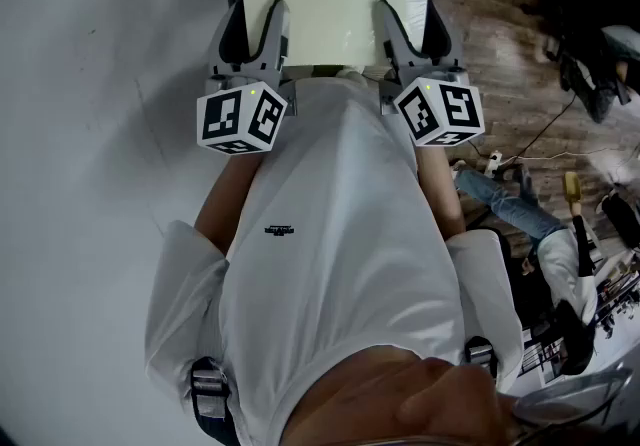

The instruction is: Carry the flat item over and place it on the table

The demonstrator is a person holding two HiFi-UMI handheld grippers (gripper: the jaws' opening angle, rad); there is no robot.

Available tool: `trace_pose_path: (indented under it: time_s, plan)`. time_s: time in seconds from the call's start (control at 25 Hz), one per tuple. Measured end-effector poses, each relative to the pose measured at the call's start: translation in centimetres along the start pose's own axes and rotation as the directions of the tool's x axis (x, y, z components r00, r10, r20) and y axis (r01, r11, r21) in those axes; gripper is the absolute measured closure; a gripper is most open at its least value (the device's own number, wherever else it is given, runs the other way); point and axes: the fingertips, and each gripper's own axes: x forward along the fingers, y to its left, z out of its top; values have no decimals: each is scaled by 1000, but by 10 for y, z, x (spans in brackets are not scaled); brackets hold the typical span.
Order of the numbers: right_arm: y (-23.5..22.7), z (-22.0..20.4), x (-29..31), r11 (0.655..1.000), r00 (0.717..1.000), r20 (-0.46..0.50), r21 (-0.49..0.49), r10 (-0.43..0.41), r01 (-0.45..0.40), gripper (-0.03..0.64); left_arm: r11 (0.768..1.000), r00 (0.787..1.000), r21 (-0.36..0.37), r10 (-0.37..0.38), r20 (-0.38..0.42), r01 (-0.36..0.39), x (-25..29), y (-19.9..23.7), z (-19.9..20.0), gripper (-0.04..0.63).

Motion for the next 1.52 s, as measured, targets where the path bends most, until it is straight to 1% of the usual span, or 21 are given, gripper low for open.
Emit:
trace_pose_path:
  time_s: [0.16, 0.32, 0.56, 0.8, 0.92, 1.12, 1.2, 1.36, 1.52]
  plan:
    - [17, -16, 13, 1000, 1000, 0, -1, -16, 16, 330, 1000, 1000, -6, -14, -3, 14, -1, 28, -4, 357]
    - [23, -25, 23, 1000, 1000, 8, 0, -30, 30, 330, 1000, 1000, -11, -28, -6, 28, 3, 44, -8, 357]
    - [46, -34, 40, 998, 998, 13, 17, -57, 57, 328, 998, 998, -20, -56, -19, 56, 5, 75, -1, 357]
    - [67, -16, 84, 997, 998, -2, 28, -69, 69, 328, 998, 997, -33, -63, -35, 62, 30, 108, 32, 357]
    - [85, -9, 107, 997, 997, -4, 22, -75, 75, 328, 997, 997, -36, -68, -37, 67, 38, 131, 48, 357]
    - [120, -22, 144, 996, 996, 15, 15, -89, 89, 328, 995, 995, -26, -95, -22, 94, 45, 183, 61, 357]
    - [129, -23, 155, 996, 996, 21, 6, -87, 86, 328, 995, 995, -27, -96, -12, 96, 46, 196, 67, 357]
    - [129, -19, 175, 996, 996, 13, -4, -84, 84, 328, 995, 996, -41, -89, -10, 88, 62, 207, 71, 357]
    - [108, -1, 210, 997, 997, 10, 6, -73, 73, 329, 996, 997, -39, -81, -15, 80, 103, 207, 83, 357]
